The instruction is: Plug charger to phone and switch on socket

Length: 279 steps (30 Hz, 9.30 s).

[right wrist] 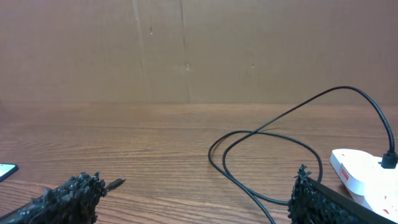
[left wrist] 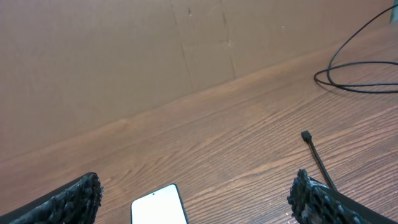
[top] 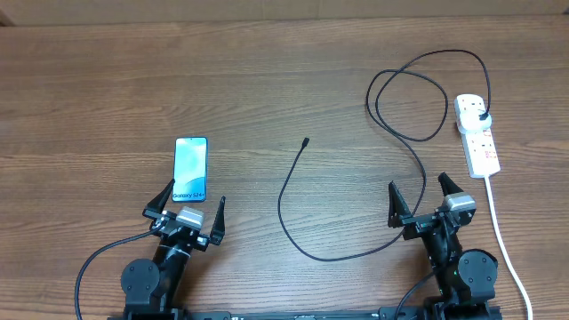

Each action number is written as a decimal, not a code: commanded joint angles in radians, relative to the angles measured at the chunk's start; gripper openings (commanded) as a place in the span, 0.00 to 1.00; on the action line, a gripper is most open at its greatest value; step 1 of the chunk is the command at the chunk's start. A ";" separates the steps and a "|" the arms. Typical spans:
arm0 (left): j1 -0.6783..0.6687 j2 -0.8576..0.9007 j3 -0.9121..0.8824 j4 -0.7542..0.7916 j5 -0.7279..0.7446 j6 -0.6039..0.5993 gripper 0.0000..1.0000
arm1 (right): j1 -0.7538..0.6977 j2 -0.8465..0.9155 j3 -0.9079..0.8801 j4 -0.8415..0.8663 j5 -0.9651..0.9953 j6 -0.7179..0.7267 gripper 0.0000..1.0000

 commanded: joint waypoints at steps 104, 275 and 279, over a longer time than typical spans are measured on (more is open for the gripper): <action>0.013 1.259 1.088 -0.852 0.136 -0.305 1.00 | 0.005 -0.009 -0.010 0.003 0.013 -0.002 1.00; -0.086 2.031 1.198 -0.780 -0.216 -0.413 0.90 | 0.005 -0.009 -0.010 0.003 0.013 -0.002 1.00; -0.086 2.047 1.198 -0.782 -0.216 -0.426 0.87 | 0.005 -0.009 -0.010 0.003 0.013 -0.002 1.00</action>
